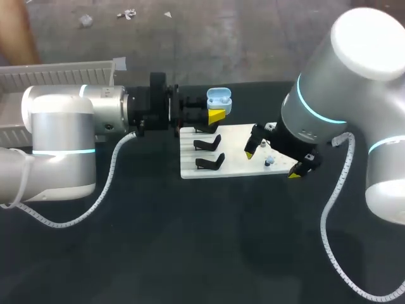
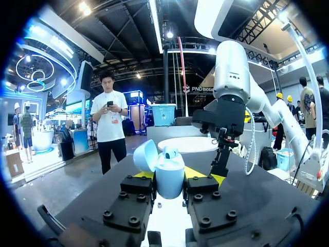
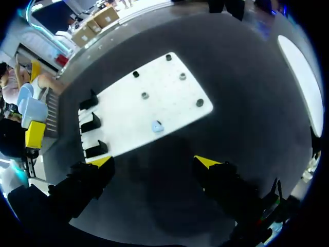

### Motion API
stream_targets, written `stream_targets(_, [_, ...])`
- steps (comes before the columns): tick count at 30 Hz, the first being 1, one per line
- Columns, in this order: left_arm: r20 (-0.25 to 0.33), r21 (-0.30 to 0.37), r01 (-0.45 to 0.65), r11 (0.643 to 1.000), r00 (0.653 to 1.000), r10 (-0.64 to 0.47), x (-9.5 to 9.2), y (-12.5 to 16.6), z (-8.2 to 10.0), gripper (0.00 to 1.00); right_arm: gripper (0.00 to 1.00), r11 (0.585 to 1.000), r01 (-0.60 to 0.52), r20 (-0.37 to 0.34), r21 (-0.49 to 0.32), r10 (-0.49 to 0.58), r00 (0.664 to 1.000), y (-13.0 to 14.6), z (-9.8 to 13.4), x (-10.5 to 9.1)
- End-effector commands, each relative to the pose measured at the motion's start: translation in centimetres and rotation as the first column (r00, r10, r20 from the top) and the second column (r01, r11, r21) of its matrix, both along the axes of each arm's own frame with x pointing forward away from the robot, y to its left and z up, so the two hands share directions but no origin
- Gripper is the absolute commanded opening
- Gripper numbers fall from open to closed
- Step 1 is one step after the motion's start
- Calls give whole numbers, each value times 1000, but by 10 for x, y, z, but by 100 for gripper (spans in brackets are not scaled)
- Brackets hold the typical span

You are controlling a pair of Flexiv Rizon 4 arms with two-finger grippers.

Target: Pick up each earbud case from the left stands, insert the matching earbuds, close the lid, and place the case in the box.

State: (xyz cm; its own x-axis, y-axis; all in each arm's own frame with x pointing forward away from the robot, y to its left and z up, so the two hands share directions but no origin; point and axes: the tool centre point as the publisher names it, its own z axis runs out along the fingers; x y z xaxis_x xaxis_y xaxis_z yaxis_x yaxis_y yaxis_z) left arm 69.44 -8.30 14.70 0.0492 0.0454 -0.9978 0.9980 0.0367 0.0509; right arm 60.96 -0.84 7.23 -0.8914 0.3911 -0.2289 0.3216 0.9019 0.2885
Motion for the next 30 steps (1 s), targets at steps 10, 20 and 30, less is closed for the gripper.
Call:
stream_targets(10, [5, -5, -6, 1000, 1000, 6, -2, 0, -1, 0, 94, 1000, 5, 13, 9, -5, 1000, -5, -29, 22])
stream_targets(20, [5, -5, -6, 1000, 1000, 6, -2, 0, -1, 0, 68, 1000, 6, 13, 15, -6, 1000, -6, -34, 29])
stream_targets(30, [5, -5, -6, 1000, 1000, 6, -2, 0, -1, 0, 50, 1000, 3, 1, 11, -3, 1000, -8, -43, 34])
